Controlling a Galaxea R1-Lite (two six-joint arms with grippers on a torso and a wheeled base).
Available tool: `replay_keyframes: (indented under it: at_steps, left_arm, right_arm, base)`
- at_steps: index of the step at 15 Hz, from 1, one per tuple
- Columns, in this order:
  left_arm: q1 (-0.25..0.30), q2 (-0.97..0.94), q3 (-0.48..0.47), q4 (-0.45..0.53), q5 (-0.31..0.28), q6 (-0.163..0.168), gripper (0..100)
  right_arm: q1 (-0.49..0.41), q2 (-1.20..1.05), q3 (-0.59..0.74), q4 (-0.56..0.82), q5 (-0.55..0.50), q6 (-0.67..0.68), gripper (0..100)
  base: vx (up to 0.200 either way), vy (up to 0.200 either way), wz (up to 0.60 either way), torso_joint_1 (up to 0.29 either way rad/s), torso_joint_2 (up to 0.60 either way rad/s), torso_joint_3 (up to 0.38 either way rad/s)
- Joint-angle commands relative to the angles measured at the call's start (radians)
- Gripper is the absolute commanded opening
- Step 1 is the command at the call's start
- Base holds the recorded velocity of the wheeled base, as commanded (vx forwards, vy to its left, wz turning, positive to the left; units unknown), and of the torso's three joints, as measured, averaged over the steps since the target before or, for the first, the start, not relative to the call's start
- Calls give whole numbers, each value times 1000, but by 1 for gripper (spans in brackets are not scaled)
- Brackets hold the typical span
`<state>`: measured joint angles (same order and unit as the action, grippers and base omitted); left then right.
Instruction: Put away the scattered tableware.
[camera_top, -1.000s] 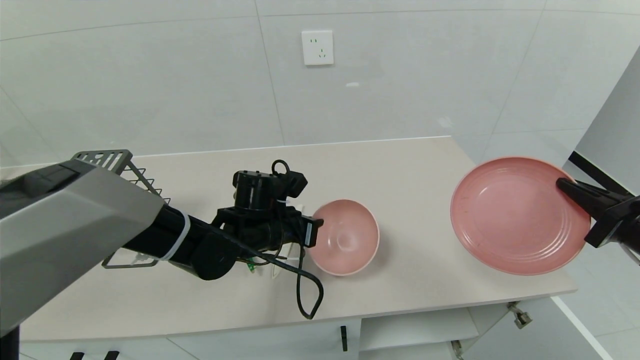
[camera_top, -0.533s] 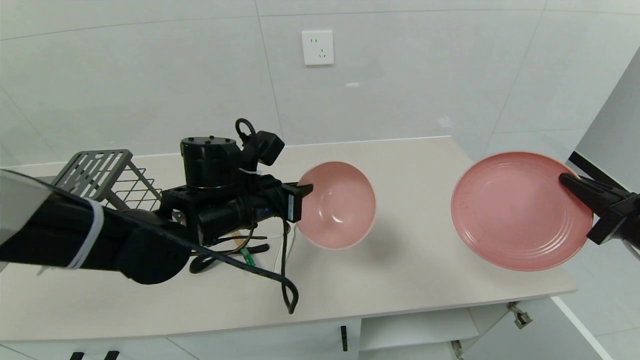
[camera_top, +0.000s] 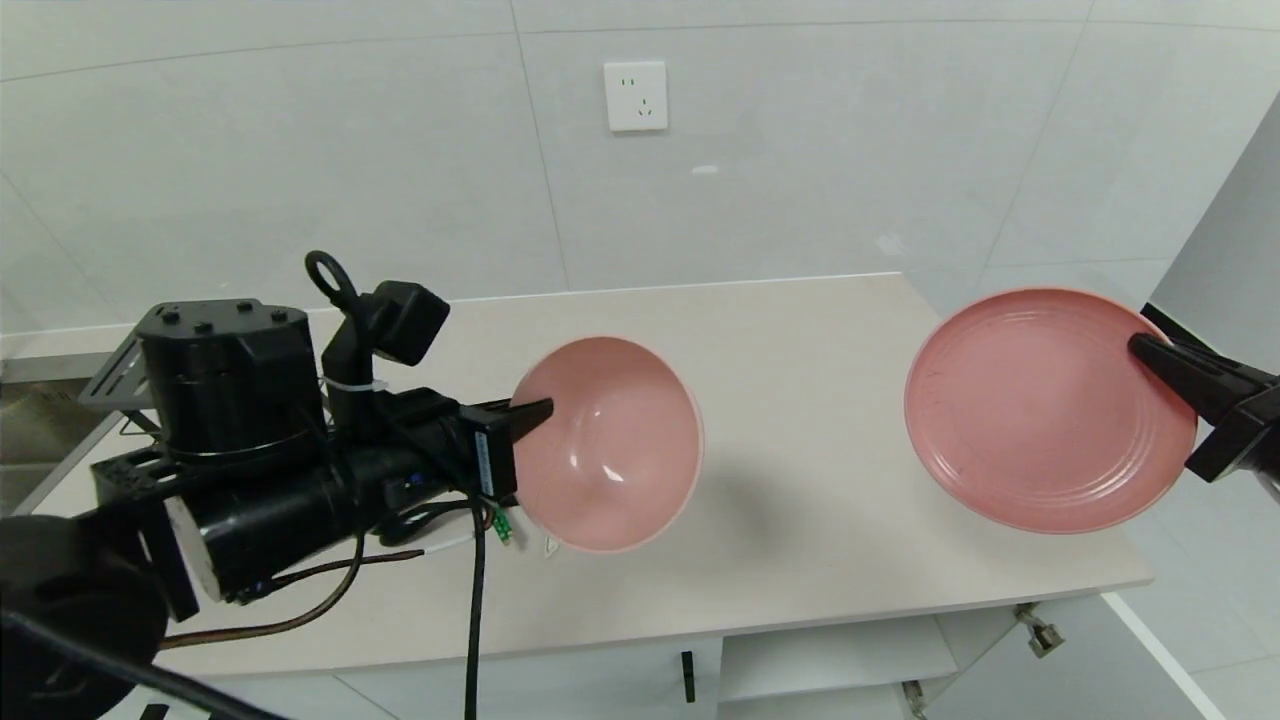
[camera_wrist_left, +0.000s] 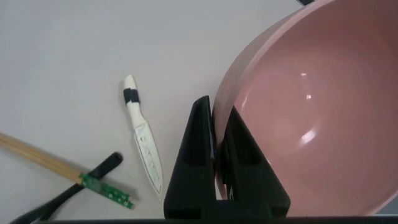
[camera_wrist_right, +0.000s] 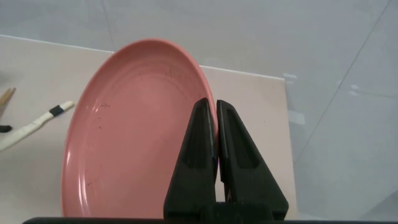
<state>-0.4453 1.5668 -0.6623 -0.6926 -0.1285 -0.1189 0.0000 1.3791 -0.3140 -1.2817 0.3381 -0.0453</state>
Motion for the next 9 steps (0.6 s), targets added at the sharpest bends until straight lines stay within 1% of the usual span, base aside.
replay_keyframes:
  at_steps: [1,2,3,4,5,7,8,9]
  left_arm:
    - [-1,-88,89,-38,-2,1,0]
    - [-3,-110,158,-87,0,8,0]
    - [-3,-116,216,-139,4,27,0]
    - [-3,-128,253,-199,-6,19,0]
    - [0,-136,268,-243,-14,2,0]
    - [4,-123,264,-285,-29,-80,0]
    - [2,-113,279,-312,-52,-120,0]
    - [4,-110,287,-323,-62,-127,0]
  right_arm:
    - [44,14,4,-27,1,-5,0]
    - [92,31,20,-61,-1,-13,0]
    - [114,40,43,-91,-2,-22,0]
    - [117,61,53,-111,-2,-22,0]
    - [117,83,55,-130,-2,-22,0]
    - [117,118,53,-179,-10,-10,0]
    - [112,147,55,-215,-10,7,0]
    - [112,155,55,-234,-10,15,0]
  base:
    - [0,0,0,0,0,0]
    - [0,0,0,0,0,0]
    - [0,0,0,0,0,0]
    - [0,0,0,0,0,0]
    - [0,0,0,0,0,0]
    - [0,0,0,0,0,0]
    - [0,0,0,0,0,0]
    - [0,0,0,0,0,0]
